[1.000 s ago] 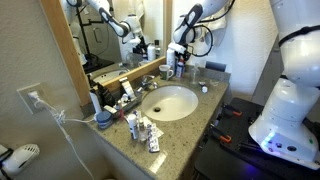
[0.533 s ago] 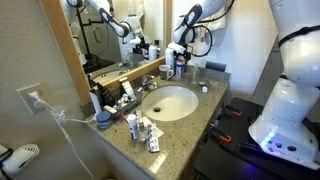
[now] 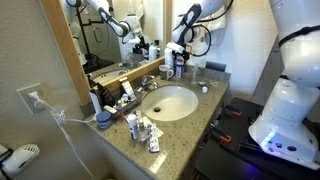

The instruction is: Move the spray can to the right

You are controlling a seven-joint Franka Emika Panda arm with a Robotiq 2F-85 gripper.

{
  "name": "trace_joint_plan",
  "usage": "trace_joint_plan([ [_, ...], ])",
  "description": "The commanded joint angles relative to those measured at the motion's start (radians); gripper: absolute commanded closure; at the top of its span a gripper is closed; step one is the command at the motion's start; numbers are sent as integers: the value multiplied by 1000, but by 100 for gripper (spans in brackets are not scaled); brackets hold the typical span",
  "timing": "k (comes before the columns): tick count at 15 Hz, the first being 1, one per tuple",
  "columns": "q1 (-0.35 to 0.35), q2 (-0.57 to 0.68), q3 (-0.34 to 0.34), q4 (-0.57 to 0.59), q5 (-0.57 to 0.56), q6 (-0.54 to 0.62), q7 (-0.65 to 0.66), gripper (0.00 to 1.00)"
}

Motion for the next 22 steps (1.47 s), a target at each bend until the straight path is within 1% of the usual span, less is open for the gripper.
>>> trace_joint_plan([
  [1, 45, -72, -20, -73, -9, 17, -5, 0],
  [8, 99, -180, -49, -207, -48, 49, 15, 0],
  [14, 144, -286, -53, -303, -138, 71, 25, 0],
  [18, 179, -362, -30, -339, -229, 54, 22, 0],
  [22, 202, -434, 30, -354, -297, 20, 3, 0],
])
